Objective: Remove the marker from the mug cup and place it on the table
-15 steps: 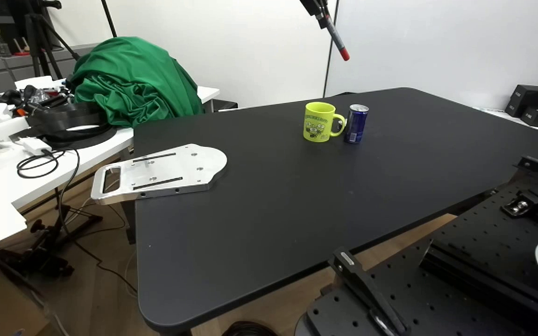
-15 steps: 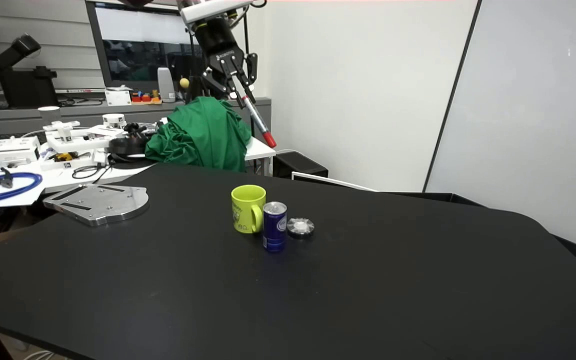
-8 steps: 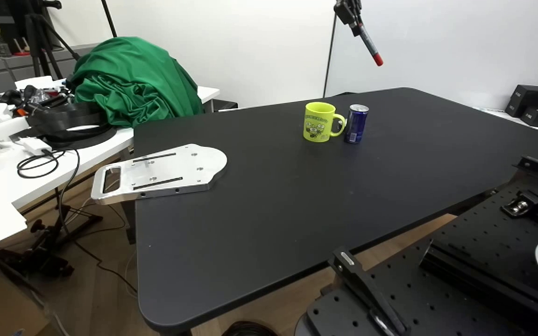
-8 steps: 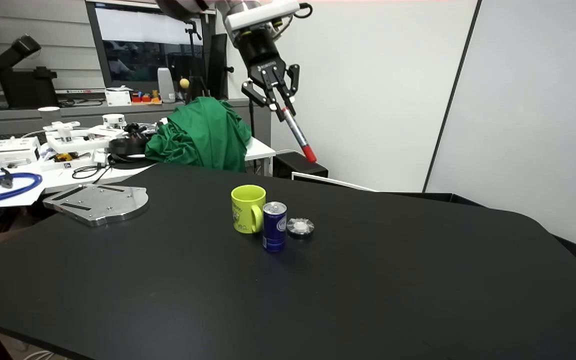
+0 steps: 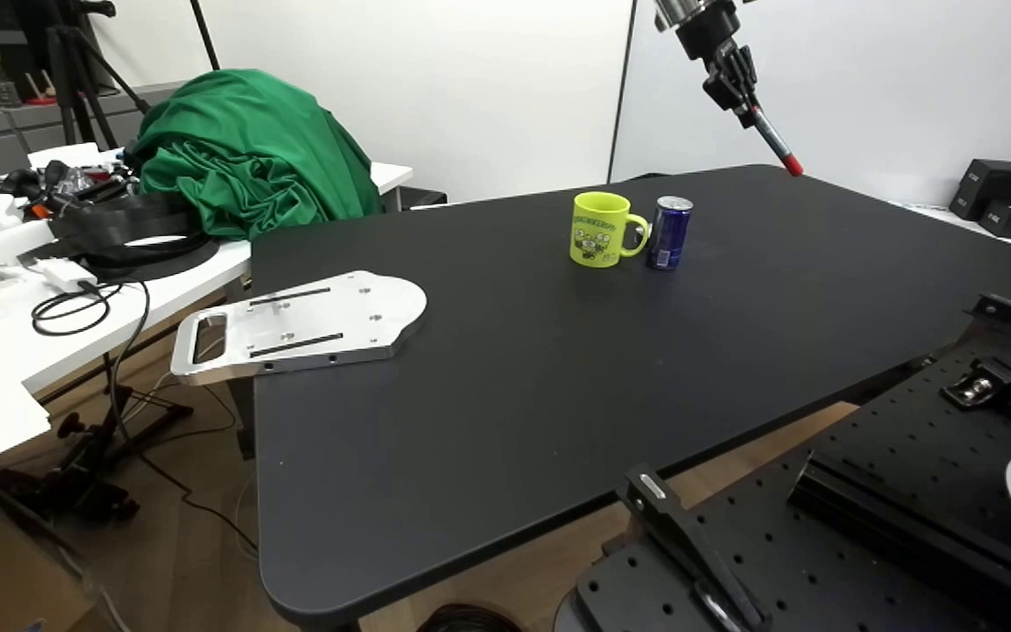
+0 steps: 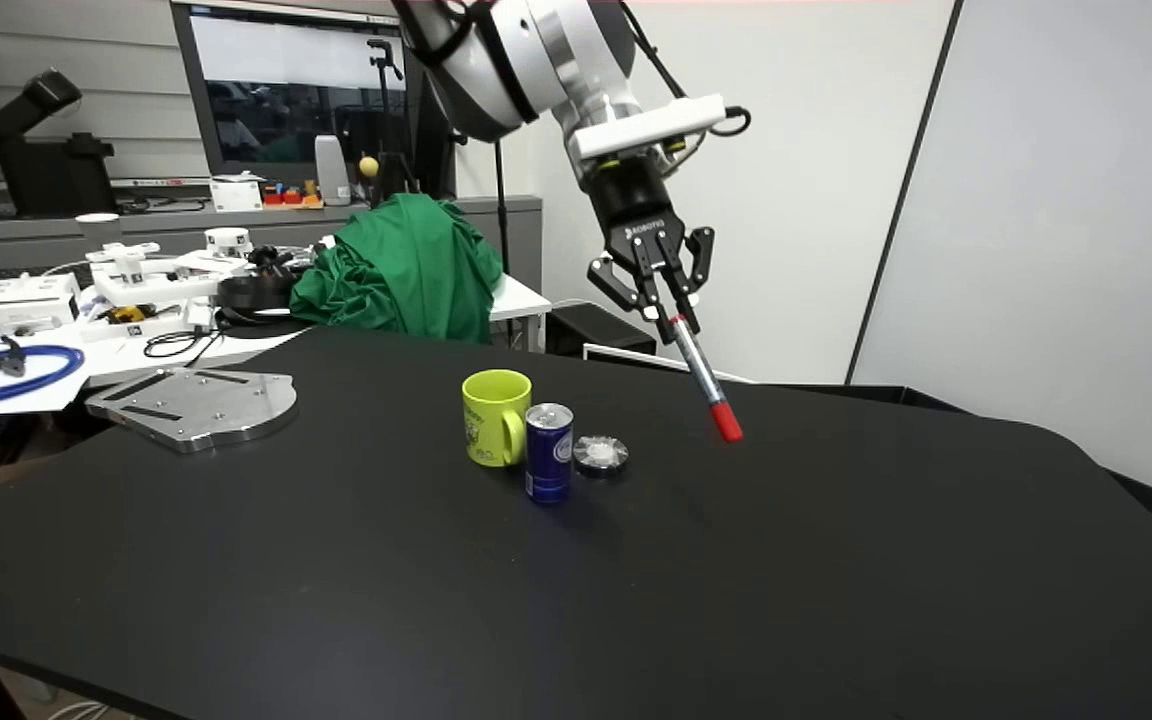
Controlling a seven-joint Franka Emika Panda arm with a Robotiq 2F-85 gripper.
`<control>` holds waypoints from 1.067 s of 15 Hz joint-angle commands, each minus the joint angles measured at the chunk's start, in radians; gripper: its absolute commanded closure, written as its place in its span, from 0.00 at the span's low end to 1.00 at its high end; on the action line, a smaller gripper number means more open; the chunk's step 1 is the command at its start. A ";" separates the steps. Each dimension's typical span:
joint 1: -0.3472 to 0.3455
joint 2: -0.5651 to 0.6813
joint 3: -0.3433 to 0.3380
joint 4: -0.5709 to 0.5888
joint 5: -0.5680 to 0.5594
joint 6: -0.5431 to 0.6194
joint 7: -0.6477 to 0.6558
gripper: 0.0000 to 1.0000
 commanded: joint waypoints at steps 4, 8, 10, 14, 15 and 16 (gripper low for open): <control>-0.075 0.159 -0.028 0.017 0.013 0.048 -0.001 0.94; -0.097 0.255 -0.040 0.030 0.024 0.047 0.005 0.94; -0.098 0.294 -0.049 0.038 0.018 0.048 0.009 0.94; -0.103 0.314 -0.042 0.061 0.042 0.028 -0.009 0.52; -0.112 0.304 -0.031 0.066 0.060 0.027 -0.027 0.47; -0.124 0.287 -0.017 0.066 0.088 0.034 -0.047 0.39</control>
